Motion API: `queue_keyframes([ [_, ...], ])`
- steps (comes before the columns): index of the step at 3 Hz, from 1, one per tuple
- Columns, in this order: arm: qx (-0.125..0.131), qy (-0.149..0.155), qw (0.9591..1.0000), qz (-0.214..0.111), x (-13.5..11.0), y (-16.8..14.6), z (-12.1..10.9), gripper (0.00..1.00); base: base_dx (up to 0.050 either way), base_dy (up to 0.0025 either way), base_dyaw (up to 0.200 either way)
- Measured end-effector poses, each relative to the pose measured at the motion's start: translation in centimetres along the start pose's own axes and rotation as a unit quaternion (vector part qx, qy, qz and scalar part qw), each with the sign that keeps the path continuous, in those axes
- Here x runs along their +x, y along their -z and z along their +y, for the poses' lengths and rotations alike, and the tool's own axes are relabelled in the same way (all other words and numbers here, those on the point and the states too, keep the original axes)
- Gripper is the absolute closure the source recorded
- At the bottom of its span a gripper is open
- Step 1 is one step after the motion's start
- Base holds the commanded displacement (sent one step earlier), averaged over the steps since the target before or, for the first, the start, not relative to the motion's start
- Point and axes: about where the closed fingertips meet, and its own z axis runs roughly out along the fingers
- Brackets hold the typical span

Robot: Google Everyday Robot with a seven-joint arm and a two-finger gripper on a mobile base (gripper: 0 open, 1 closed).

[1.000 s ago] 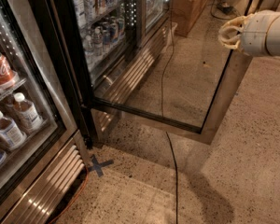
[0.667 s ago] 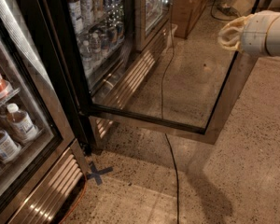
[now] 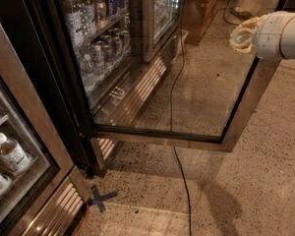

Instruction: Close left fridge door

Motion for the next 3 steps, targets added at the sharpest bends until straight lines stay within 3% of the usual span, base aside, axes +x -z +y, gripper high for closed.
queue_keyframes([
  [1, 0.000, 0.000, 1.0000, 0.000, 0.00, 0.00, 0.00, 1.00, 0.050, 0.00001, 0.000],
  [2, 0.000, 0.000, 1.0000, 0.000, 0.00, 0.00, 0.00, 1.00, 0.000, 0.00000, -0.194],
  [3, 0.000, 0.000, 1.0000, 0.000, 0.00, 0.00, 0.00, 1.00, 0.045, 0.00193, 0.086],
])
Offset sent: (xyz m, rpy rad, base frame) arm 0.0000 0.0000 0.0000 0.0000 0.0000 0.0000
